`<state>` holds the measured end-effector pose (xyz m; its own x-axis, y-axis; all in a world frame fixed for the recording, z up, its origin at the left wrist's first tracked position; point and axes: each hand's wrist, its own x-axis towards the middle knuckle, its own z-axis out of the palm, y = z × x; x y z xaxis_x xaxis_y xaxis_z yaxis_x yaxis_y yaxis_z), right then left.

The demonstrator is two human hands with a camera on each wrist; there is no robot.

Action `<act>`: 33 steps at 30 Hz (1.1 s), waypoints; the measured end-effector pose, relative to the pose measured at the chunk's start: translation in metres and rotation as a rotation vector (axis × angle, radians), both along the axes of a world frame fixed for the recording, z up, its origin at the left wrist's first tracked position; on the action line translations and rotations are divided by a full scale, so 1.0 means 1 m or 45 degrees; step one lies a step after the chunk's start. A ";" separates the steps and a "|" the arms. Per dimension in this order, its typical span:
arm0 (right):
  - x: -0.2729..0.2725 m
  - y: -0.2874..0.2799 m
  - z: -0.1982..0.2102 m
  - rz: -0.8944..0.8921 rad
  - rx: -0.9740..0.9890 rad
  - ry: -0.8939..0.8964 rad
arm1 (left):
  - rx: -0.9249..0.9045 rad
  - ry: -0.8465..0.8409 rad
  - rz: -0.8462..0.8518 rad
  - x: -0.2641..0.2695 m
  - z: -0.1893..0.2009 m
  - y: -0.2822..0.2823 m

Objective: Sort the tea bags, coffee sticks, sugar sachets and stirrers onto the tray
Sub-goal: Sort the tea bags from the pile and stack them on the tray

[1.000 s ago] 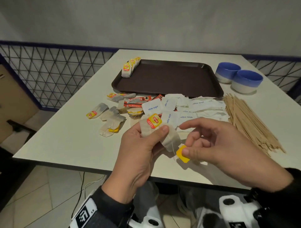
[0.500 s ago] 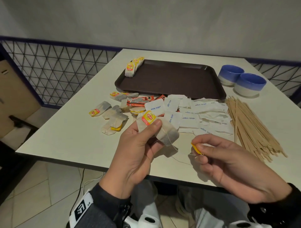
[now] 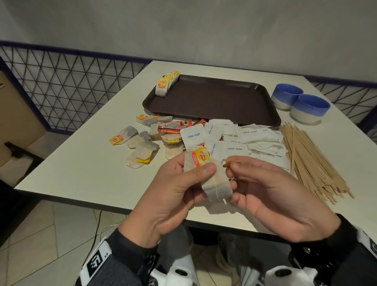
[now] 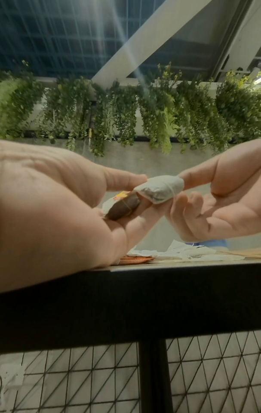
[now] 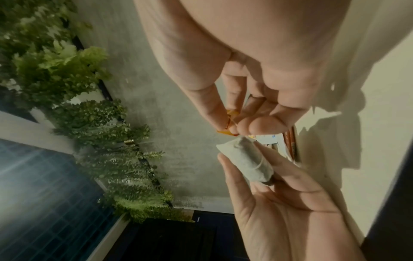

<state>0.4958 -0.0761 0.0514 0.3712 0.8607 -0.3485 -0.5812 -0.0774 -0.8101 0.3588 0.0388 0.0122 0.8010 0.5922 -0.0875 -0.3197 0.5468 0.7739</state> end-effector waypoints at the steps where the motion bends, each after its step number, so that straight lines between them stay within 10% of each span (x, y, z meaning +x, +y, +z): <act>1: 0.000 0.000 0.002 0.012 -0.019 -0.049 | 0.022 0.014 -0.013 0.000 -0.001 0.000; 14: 0.003 0.002 0.006 -0.039 -0.190 -0.512 | 0.103 0.063 -0.066 0.000 0.001 -0.001; 27: 0.010 -0.006 0.012 0.138 -0.177 -0.111 | 0.244 0.074 -0.163 0.000 0.002 -0.004; 33: 0.007 -0.009 0.019 0.250 -0.227 -0.569 | 0.336 0.087 -0.211 0.000 0.002 -0.004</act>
<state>0.5026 -0.0854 0.0705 0.3552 0.8705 -0.3407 -0.1422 -0.3099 -0.9401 0.3584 0.0351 0.0142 0.8860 0.4636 -0.0047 -0.1858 0.3642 0.9126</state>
